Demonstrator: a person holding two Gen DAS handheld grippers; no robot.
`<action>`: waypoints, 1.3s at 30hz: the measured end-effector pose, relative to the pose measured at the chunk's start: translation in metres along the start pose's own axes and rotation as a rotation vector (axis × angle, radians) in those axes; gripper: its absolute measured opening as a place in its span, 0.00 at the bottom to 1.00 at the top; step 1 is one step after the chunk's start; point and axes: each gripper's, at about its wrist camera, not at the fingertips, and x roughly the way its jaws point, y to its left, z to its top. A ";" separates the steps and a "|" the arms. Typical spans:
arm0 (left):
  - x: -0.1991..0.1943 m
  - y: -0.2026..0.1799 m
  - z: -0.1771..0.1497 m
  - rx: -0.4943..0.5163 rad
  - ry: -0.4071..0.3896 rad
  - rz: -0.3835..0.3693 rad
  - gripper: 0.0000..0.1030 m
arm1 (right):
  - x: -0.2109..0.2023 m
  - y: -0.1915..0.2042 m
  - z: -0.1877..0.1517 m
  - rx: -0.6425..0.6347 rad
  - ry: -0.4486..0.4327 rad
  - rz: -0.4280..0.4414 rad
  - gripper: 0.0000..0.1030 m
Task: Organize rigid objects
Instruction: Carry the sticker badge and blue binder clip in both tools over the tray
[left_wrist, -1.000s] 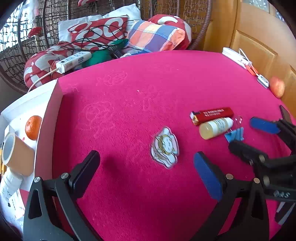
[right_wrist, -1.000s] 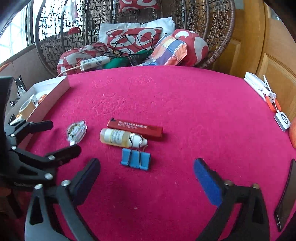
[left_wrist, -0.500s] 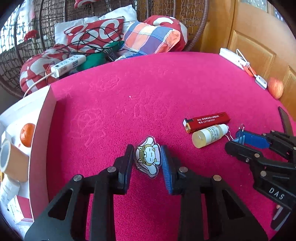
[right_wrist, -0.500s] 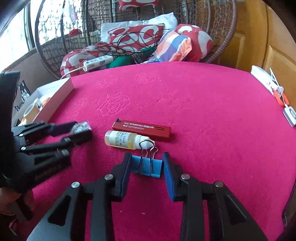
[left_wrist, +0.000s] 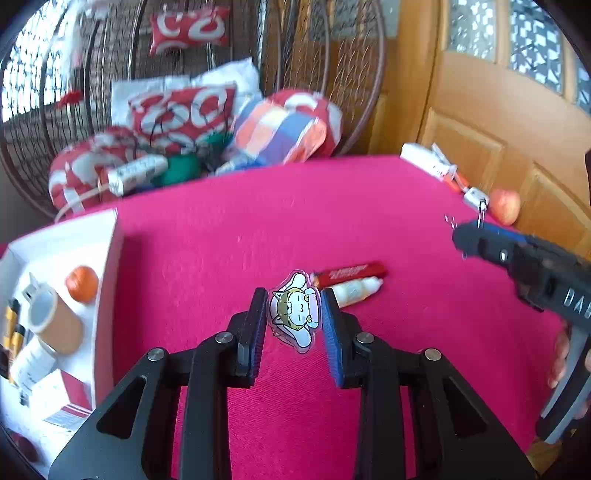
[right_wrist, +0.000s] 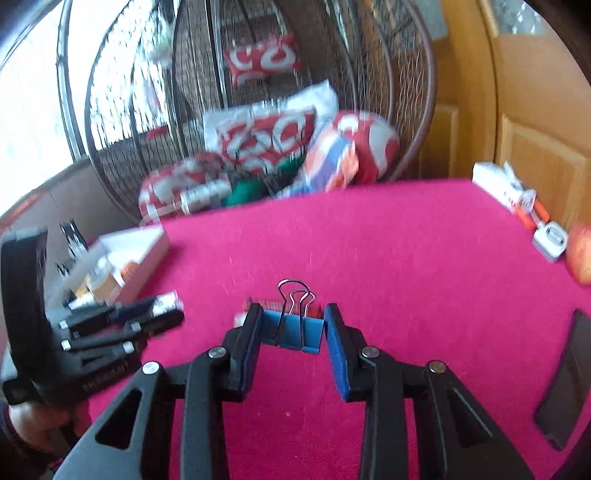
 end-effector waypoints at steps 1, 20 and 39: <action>-0.007 -0.003 0.002 0.006 -0.020 -0.001 0.27 | -0.006 0.002 0.004 0.002 -0.023 0.006 0.32; -0.102 0.016 0.020 -0.020 -0.261 0.012 0.27 | -0.073 0.036 0.039 -0.042 -0.273 0.056 0.32; -0.151 0.083 0.014 -0.166 -0.370 0.073 0.27 | -0.078 0.105 0.057 -0.189 -0.299 0.130 0.32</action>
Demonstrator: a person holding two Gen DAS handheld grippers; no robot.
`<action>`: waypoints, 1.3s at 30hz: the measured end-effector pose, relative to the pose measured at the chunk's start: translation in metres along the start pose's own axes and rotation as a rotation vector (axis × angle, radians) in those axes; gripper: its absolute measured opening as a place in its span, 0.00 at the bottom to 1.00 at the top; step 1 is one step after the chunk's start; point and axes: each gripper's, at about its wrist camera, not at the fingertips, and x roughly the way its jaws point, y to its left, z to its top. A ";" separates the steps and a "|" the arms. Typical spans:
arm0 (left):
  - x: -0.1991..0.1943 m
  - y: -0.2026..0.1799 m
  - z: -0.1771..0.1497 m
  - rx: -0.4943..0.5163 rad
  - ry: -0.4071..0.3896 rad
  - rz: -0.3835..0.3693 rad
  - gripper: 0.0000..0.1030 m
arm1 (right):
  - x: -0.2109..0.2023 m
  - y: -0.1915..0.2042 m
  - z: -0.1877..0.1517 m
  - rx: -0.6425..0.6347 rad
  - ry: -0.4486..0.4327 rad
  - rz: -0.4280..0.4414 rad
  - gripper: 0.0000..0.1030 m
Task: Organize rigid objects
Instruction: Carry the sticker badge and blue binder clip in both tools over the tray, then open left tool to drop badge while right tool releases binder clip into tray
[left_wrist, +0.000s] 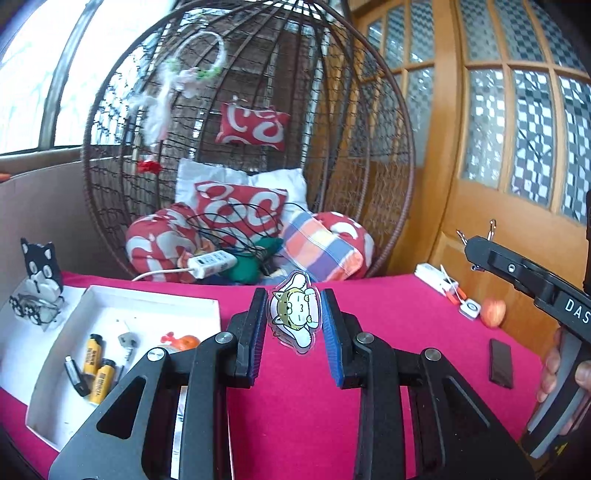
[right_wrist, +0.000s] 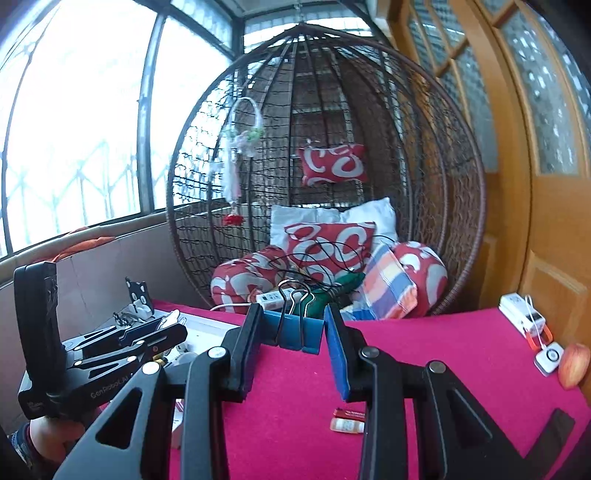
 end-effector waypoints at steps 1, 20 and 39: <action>-0.001 0.004 0.000 -0.006 -0.002 0.006 0.27 | 0.003 0.004 0.002 -0.008 0.000 0.008 0.32; -0.018 0.115 -0.001 -0.163 -0.012 0.176 0.27 | 0.073 0.089 0.013 -0.128 0.082 0.183 0.32; 0.038 0.238 -0.024 -0.323 0.186 0.280 0.27 | 0.182 0.162 -0.041 -0.163 0.358 0.308 0.32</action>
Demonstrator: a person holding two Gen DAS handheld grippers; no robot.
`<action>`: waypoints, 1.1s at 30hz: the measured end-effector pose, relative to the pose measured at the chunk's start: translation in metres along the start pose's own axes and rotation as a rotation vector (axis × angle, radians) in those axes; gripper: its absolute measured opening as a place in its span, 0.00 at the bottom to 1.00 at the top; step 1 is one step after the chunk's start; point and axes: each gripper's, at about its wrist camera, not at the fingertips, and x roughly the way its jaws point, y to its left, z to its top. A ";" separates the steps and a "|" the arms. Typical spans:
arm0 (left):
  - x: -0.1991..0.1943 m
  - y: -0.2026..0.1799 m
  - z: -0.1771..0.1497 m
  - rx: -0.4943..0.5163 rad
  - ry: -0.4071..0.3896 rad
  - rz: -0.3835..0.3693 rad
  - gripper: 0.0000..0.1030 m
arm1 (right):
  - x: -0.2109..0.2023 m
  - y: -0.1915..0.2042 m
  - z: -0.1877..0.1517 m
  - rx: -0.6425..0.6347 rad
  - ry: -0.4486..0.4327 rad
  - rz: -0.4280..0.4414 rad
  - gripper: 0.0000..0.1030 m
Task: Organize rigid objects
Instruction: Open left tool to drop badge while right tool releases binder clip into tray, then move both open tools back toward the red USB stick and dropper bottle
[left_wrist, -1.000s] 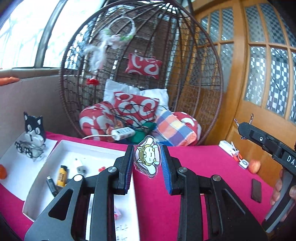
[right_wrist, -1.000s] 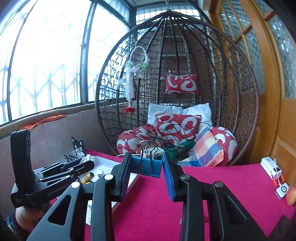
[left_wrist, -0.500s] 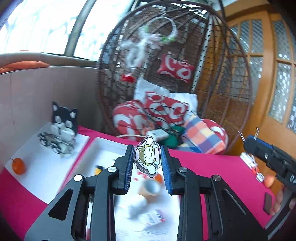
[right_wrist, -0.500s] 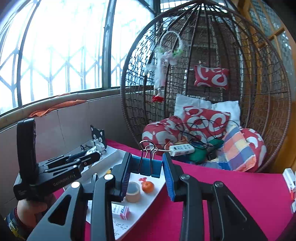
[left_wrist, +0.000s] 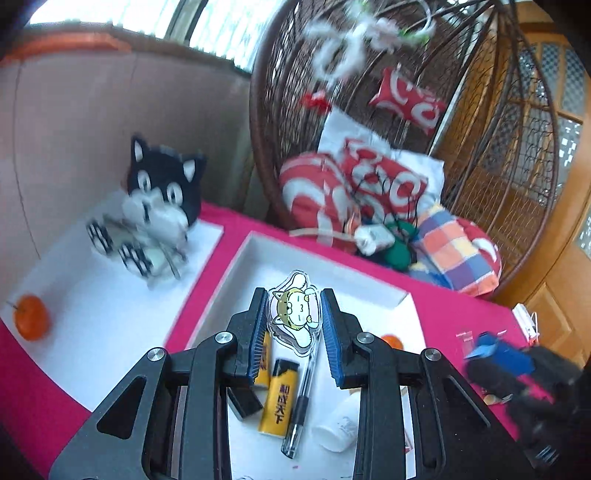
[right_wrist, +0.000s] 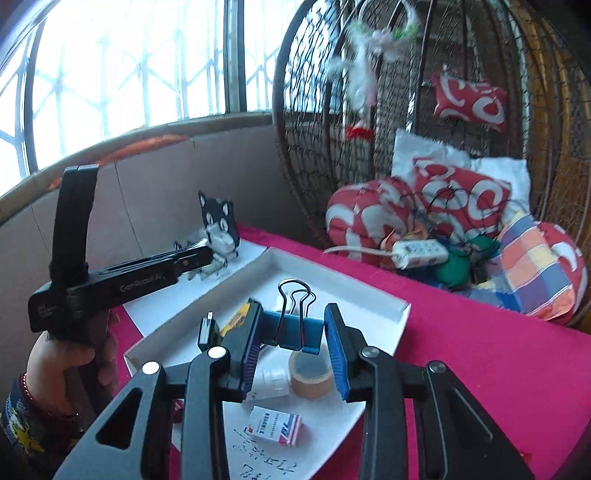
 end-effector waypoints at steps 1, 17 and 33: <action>0.005 -0.001 -0.004 0.001 0.012 0.001 0.27 | 0.009 0.003 -0.004 0.002 0.022 0.008 0.32; 0.003 0.005 -0.026 -0.081 -0.026 0.132 1.00 | 0.022 0.012 -0.029 0.001 -0.034 -0.045 1.00; -0.040 -0.064 -0.027 0.026 -0.112 0.070 1.00 | -0.019 -0.033 -0.052 0.153 -0.059 -0.101 1.00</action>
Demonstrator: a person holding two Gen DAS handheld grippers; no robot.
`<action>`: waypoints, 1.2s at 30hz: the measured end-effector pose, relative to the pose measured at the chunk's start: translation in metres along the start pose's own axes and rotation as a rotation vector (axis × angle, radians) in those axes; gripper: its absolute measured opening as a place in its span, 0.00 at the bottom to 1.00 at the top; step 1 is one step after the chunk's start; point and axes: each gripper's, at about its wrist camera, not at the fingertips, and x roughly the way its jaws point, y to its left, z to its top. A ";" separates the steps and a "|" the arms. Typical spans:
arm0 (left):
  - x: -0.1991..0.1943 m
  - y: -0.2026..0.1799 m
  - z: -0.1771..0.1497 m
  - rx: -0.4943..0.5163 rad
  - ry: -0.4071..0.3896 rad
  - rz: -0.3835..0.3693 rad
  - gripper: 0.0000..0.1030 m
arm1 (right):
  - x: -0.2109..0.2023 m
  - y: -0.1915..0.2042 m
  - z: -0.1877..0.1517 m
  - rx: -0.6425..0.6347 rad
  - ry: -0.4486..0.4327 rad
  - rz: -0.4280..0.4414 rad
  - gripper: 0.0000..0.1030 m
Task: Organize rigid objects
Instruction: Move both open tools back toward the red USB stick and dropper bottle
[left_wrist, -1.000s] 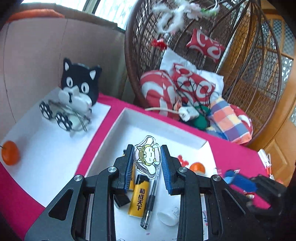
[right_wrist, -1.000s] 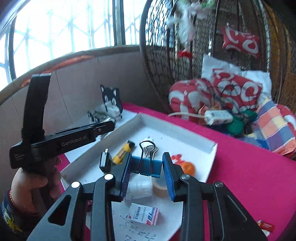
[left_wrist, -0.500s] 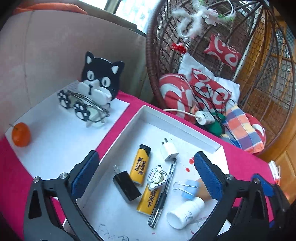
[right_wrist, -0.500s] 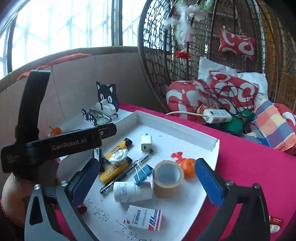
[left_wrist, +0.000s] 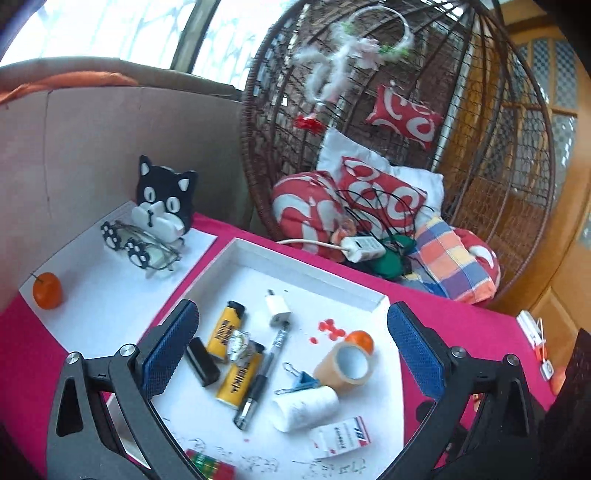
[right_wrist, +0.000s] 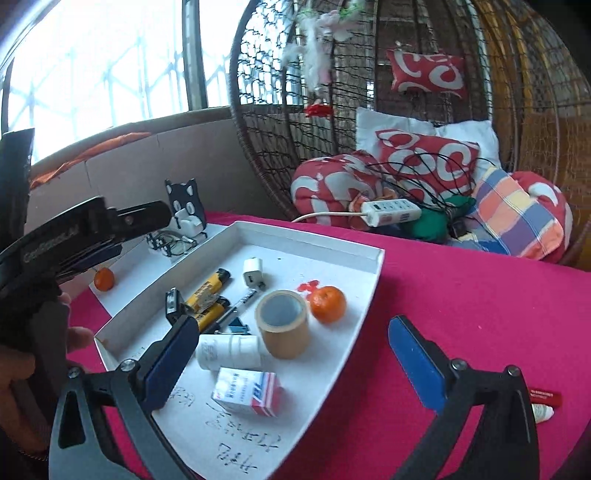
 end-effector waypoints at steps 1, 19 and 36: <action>0.000 -0.005 -0.001 0.010 0.006 -0.005 1.00 | -0.003 -0.007 0.000 0.015 -0.005 -0.006 1.00; 0.103 -0.243 -0.087 0.377 0.539 -0.687 1.00 | -0.122 -0.226 -0.113 0.425 0.036 -0.277 1.00; 0.119 -0.314 -0.157 0.467 0.845 -0.801 0.99 | -0.137 -0.261 -0.139 0.624 0.004 -0.138 1.00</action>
